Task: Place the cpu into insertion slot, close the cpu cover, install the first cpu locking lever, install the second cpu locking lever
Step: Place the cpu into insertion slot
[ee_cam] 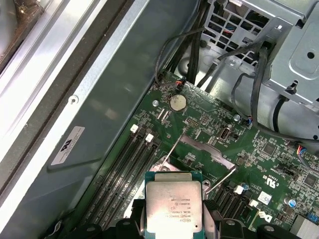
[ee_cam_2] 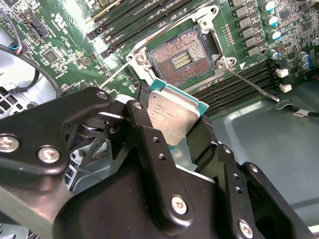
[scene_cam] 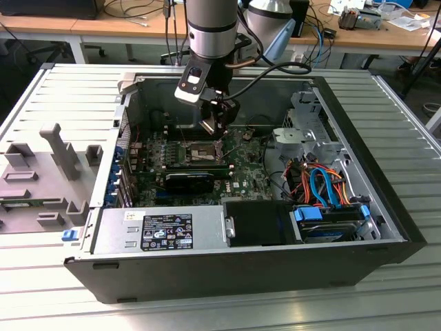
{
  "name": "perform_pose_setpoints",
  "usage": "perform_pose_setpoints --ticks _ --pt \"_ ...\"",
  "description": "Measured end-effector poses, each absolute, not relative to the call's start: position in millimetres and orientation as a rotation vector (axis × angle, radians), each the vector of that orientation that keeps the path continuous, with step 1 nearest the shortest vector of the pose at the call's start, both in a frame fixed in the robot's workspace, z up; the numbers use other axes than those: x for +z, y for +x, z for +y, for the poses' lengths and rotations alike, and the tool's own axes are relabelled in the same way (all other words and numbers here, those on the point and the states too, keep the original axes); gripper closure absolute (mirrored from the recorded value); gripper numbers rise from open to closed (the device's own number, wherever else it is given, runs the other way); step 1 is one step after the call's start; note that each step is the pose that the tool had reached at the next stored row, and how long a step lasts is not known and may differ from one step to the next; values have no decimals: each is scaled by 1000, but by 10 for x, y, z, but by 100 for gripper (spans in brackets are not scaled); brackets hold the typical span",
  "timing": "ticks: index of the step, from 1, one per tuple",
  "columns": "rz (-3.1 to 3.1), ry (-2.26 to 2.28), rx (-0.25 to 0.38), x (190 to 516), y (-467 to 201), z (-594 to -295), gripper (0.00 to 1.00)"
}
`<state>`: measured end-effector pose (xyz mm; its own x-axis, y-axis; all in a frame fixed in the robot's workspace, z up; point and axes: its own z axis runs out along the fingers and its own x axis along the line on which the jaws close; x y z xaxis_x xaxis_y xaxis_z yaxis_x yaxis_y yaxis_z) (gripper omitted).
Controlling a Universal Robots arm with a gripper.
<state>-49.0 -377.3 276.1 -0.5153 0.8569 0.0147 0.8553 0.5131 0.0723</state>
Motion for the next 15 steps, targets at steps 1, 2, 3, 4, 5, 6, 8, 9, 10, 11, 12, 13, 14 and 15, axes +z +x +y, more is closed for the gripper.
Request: perform_pose_setpoints --ticks 1,2,3,4,5,6,8,9,10,11,12,13,14,15 --pt "2712 1537 109 2761 -489 -3773 46" --pt "2711 1538 109 2761 -489 -3773 46" --pt "2710 1540 109 2761 -489 -3773 46" --pt "2709 1541 109 2761 -489 -3773 46" --pt "2708 1543 109 2761 -489 -3773 46" --pt "2707 1544 109 2760 -489 -3773 46" --pt "2704 1549 109 2760 -489 -3773 46" --pt "2704 1550 109 2760 -490 -3773 46" --pt "2703 1551 109 2759 -489 -3773 46" --pt "2702 1553 109 2759 -489 -3773 46" --pt "2701 1555 109 2759 -489 -3773 46" --pt "2700 1557 109 2759 -489 -3773 46" --pt "2699 1558 109 2758 -489 -3773 46" --pt "2698 1559 109 2758 -489 -3773 46"
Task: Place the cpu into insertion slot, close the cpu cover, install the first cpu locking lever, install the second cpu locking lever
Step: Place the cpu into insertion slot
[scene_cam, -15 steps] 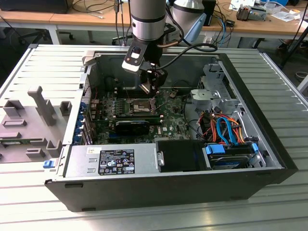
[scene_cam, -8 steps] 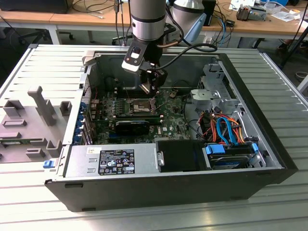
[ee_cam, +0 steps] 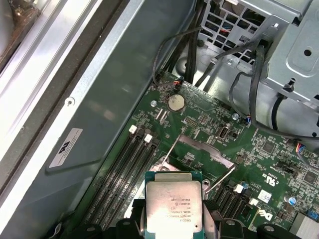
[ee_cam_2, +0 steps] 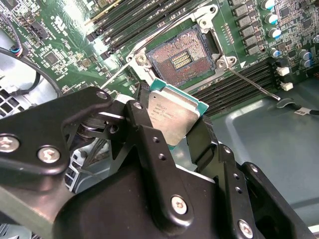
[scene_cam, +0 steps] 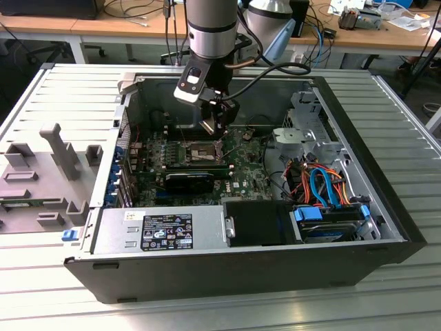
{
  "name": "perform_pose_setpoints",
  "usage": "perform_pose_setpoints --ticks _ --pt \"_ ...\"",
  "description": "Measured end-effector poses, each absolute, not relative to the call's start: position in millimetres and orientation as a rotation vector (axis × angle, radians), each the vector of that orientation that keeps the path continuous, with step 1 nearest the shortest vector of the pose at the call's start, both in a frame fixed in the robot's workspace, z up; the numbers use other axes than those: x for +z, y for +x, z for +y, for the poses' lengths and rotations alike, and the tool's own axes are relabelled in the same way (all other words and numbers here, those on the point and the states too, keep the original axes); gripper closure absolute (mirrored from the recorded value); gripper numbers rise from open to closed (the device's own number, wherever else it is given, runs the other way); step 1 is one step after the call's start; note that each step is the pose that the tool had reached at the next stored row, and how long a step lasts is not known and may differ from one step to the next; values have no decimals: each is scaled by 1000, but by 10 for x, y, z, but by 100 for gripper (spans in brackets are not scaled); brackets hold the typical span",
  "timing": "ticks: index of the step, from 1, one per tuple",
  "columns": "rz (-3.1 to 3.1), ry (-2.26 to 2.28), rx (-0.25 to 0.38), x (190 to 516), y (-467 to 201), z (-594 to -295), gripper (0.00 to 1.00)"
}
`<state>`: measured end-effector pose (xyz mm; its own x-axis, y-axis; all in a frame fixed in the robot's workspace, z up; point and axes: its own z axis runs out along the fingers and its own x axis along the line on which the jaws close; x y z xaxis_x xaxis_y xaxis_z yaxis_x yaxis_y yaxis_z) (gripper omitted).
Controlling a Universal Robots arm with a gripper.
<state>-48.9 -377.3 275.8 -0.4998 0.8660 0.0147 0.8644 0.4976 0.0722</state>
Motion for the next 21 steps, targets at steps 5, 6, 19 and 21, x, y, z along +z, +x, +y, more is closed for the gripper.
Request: perform_pose_setpoints --ticks 5,6,19,21 --pt "2693 1567 109 2757 -489 -3773 46" --pt "2692 1569 109 2757 -490 -3773 46" --pt "2678 1592 108 2754 -489 -3773 46" --pt "2674 1596 107 2753 -489 -3773 46"
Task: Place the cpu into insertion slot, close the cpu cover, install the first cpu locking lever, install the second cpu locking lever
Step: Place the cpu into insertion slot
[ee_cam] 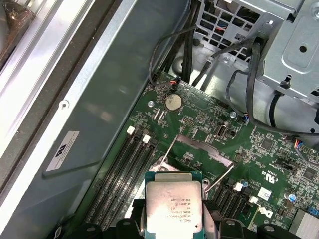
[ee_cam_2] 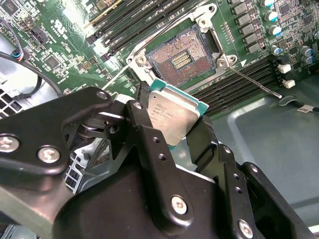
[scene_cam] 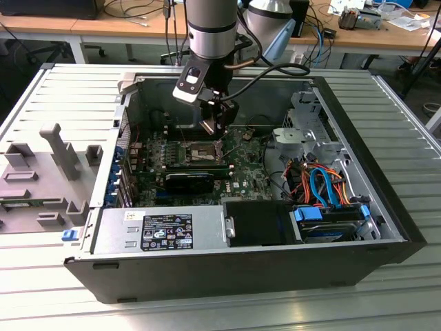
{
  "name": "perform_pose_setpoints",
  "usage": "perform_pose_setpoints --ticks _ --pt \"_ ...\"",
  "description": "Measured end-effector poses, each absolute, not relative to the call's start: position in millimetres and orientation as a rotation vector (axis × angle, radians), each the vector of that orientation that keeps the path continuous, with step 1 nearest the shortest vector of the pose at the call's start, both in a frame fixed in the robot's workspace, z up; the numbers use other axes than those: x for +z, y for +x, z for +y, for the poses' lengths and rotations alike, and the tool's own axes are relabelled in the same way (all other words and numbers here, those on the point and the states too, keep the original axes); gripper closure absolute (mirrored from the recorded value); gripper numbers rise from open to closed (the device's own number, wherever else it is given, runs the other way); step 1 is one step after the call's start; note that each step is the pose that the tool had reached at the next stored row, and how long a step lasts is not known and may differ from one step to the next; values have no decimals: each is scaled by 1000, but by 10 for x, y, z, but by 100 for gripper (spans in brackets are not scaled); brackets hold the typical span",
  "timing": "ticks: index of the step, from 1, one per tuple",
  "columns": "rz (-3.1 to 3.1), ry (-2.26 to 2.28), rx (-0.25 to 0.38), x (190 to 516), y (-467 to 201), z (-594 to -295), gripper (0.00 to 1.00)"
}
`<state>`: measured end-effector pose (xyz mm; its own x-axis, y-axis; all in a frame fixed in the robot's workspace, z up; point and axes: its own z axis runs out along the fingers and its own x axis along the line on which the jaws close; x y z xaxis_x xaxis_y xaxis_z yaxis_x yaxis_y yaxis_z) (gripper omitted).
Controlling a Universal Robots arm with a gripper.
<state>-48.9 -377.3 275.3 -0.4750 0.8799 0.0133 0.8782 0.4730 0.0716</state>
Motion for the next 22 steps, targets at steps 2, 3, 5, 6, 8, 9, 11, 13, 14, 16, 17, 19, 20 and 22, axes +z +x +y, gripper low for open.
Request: perform_pose_setpoints --ticks 2,3,5,6,8,9,11,13,14,16,17,19,20,22 --pt "2671 1601 105 2753 -489 -3773 46" --pt "2670 1603 105 2753 -489 -3773 46" --pt "2666 1607 104 2752 -489 -3773 46" --pt "2665 1609 103 2751 -489 -3773 46" --pt "2662 1612 101 2751 -489 -3773 46" --pt "2661 1613 99 2752 -489 -3773 46" --pt "2660 1614 98 2752 -490 -3773 46" --pt "2659 1615 98 2752 -489 -3773 46" --pt "2659 1615 98 2752 -490 -3773 46" --pt "2659 1615 98 2752 -489 -3773 46" --pt "2659 1615 97 2752 -489 -3773 46" --pt "2657 1616 95 2751 -489 -3772 46" --pt "2656 1617 93 2752 -490 -3773 46" --pt "2653 1621 92 2752 -489 -3773 46"
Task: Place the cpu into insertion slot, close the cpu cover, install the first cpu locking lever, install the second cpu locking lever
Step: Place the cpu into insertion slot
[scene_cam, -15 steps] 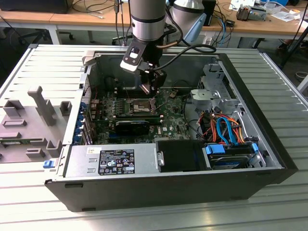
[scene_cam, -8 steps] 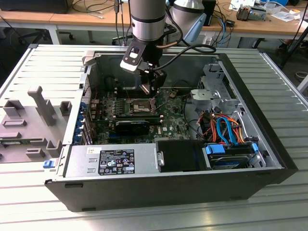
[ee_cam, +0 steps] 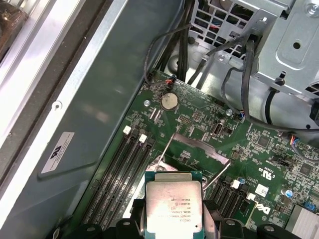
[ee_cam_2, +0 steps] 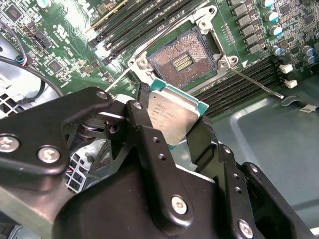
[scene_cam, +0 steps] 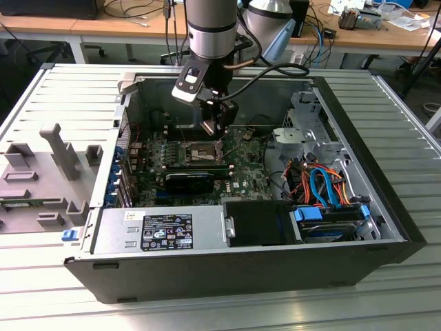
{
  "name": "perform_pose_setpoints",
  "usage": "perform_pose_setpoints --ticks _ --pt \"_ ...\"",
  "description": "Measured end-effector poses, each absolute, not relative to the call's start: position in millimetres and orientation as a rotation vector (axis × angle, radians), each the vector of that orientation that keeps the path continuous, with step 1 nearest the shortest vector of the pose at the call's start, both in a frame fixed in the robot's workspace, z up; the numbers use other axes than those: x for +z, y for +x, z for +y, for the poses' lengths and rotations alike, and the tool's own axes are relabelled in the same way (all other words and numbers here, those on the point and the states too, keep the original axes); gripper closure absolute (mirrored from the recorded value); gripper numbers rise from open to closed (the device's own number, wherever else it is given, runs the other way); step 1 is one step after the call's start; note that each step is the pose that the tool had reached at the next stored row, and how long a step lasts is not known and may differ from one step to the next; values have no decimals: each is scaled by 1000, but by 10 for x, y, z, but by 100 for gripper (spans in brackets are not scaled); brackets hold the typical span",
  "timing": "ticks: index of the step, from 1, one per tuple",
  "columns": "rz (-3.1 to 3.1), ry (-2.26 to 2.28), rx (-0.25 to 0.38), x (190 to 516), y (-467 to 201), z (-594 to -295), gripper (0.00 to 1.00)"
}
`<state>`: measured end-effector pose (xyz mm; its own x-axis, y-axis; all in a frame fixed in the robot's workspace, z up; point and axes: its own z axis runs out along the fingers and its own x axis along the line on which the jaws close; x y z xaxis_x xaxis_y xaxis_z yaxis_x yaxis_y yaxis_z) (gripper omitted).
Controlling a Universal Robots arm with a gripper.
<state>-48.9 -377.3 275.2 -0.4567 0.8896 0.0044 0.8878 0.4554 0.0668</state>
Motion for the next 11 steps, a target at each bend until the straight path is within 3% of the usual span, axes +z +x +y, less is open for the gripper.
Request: perform_pose_setpoints --ticks 11 --pt "2617 1669 81 2752 -490 -3773 46"
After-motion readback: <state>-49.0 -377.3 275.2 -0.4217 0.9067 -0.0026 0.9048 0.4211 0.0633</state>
